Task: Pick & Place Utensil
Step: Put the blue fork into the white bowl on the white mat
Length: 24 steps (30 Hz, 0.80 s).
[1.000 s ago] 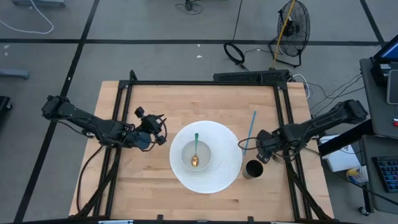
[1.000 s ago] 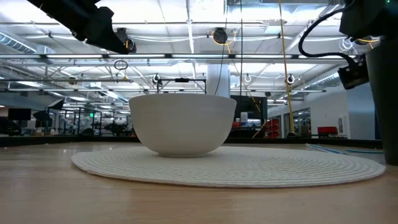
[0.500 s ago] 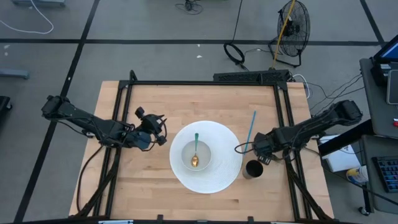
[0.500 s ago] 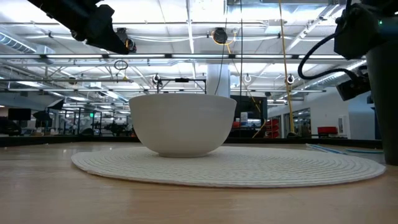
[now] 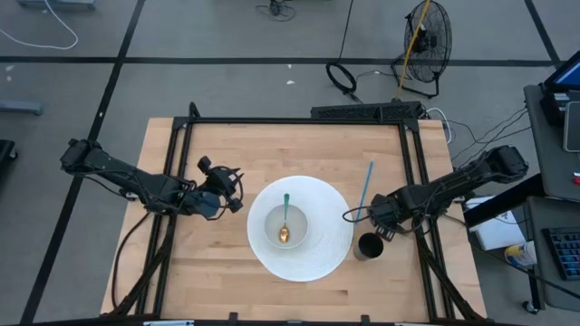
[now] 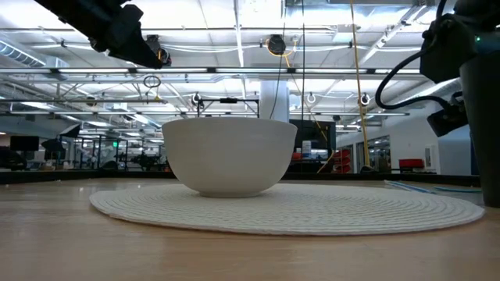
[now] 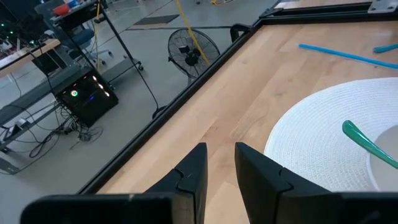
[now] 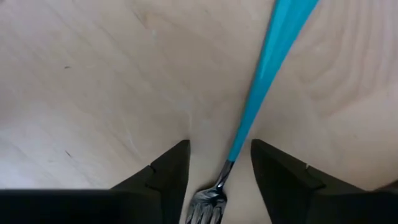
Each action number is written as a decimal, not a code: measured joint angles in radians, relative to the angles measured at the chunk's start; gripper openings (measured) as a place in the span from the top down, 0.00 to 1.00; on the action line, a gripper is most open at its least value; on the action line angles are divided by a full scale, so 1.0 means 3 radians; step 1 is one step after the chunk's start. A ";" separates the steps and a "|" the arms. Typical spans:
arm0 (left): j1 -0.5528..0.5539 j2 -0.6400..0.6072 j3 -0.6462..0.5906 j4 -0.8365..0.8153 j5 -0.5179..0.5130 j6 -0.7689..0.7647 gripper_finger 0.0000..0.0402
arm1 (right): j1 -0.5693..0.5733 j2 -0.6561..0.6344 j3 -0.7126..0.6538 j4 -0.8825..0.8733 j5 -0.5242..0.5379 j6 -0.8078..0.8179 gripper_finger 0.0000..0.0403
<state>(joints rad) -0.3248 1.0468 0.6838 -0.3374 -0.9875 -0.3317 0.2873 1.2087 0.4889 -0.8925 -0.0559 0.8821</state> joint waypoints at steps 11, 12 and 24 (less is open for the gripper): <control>0.0000 0.0001 0.0000 0.0000 0.0004 -0.0041 0.78 | 0.0001 0.0001 -0.0006 0.0038 -0.0014 -0.0035 0.85; 0.0000 0.0000 0.0000 0.0000 0.0004 -0.0042 0.78 | 0.0001 0.0003 -0.0006 0.0059 -0.0013 -0.0054 0.87; 0.0000 0.0000 0.0000 -0.0001 0.0073 -0.0086 0.78 | 0.0002 0.0003 -0.0008 0.0196 -0.0009 -0.0191 0.97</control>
<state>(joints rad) -0.3248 1.0466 0.6838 -0.3378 -0.9657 -0.3576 0.2878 1.2095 0.4866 -0.8337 -0.0586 0.8249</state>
